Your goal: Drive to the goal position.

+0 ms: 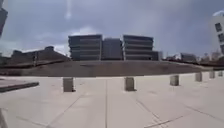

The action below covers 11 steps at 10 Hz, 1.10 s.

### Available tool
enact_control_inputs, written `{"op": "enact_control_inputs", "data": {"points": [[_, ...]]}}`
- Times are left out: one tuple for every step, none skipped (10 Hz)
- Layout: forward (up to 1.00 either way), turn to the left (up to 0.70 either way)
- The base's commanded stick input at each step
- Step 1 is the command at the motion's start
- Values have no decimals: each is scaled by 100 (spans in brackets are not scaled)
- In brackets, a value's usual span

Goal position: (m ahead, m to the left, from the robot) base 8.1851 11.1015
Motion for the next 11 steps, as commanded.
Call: {"op": "enact_control_inputs", "data": {"points": [[100, 8], [100, 0], [100, 0], [100, 0], [100, 0], [100, 1], [100, 3], [100, 3], [100, 3], [100, 3], [100, 12]]}}
